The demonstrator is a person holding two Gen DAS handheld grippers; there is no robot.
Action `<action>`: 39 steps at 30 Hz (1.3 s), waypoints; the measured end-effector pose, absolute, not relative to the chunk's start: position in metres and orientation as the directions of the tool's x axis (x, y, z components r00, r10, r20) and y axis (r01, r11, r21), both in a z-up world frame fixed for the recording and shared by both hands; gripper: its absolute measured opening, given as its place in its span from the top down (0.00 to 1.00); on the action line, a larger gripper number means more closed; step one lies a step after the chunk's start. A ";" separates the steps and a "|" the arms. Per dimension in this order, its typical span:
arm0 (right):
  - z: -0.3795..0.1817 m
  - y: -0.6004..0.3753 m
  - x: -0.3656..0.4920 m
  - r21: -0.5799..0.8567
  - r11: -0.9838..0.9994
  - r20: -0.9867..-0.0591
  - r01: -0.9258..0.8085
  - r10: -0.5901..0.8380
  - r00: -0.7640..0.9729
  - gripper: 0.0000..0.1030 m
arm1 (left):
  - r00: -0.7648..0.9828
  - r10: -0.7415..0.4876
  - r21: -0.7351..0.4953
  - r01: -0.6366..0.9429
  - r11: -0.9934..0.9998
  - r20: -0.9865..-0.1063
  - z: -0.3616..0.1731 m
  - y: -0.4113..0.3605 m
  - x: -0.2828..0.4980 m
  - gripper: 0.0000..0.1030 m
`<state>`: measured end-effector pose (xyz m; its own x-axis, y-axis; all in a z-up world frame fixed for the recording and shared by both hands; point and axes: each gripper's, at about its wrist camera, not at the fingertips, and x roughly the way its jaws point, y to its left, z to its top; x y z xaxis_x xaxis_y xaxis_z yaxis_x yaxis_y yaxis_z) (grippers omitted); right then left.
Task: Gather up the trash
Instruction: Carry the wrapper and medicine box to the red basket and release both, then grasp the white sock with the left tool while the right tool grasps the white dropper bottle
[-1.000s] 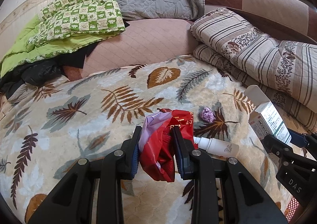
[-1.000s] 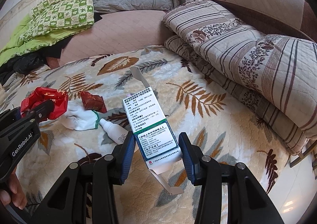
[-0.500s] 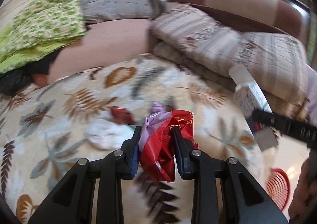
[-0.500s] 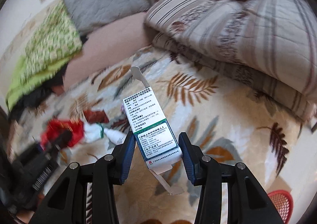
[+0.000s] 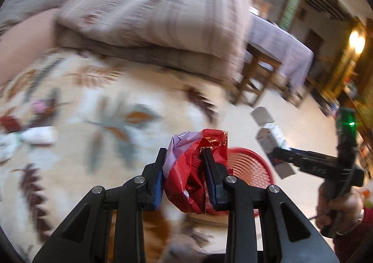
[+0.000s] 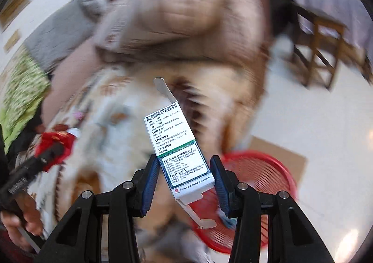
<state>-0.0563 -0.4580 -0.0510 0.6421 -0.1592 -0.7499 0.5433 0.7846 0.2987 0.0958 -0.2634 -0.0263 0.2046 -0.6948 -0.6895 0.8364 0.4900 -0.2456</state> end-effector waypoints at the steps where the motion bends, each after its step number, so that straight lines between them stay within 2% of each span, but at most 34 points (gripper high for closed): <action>1: -0.056 -0.464 -0.068 0.291 0.772 -0.759 0.565 -0.173 0.627 0.53 | 0.175 -0.695 -0.246 0.853 0.461 -0.697 -0.029 -0.276 0.087 0.72; 11: -0.101 -0.503 -0.121 0.372 0.660 -0.783 0.652 -0.155 0.603 0.51 | 0.006 -0.630 -0.240 0.922 0.304 -0.776 -0.065 -0.354 0.031 0.71; 12: -0.103 -0.506 -0.125 0.376 0.657 -0.782 0.654 -0.154 0.604 0.51 | 0.002 -0.627 -0.231 0.929 0.290 -0.779 -0.065 -0.359 0.029 0.70; 14: -0.105 -0.509 -0.127 0.382 0.651 -0.781 0.656 -0.153 0.606 0.51 | -0.016 -0.626 -0.231 0.936 0.264 -0.780 -0.064 -0.364 0.025 0.49; 15: -0.106 -0.512 -0.129 0.386 0.643 -0.781 0.661 -0.154 0.605 0.48 | -0.018 -0.630 -0.226 0.941 0.252 -0.776 -0.064 -0.364 0.023 0.46; 17: -0.105 -0.514 -0.131 0.394 0.634 -0.777 0.665 -0.156 0.610 0.41 | -0.012 -0.639 -0.218 0.945 0.244 -0.769 -0.062 -0.364 0.022 0.46; 20: -0.102 -0.517 -0.134 0.387 0.629 -0.773 0.674 -0.177 0.609 0.40 | 0.006 -0.651 -0.224 0.937 0.270 -0.759 -0.057 -0.358 0.029 0.46; 23: -0.097 -0.517 -0.133 0.383 0.634 -0.770 0.672 -0.183 0.611 0.40 | 0.028 -0.669 -0.250 0.915 0.317 -0.743 -0.047 -0.340 0.042 0.46; 29: -0.077 -0.490 -0.102 0.359 0.715 -0.752 0.600 -0.159 0.640 0.40 | 0.234 -0.654 -0.172 0.852 0.494 -0.720 -0.013 -0.277 0.073 0.45; 39: -0.029 -0.392 0.016 0.364 0.878 -0.705 0.309 0.043 0.708 0.40 | 0.499 -0.516 -0.149 0.603 0.784 -0.696 0.014 -0.132 0.153 0.45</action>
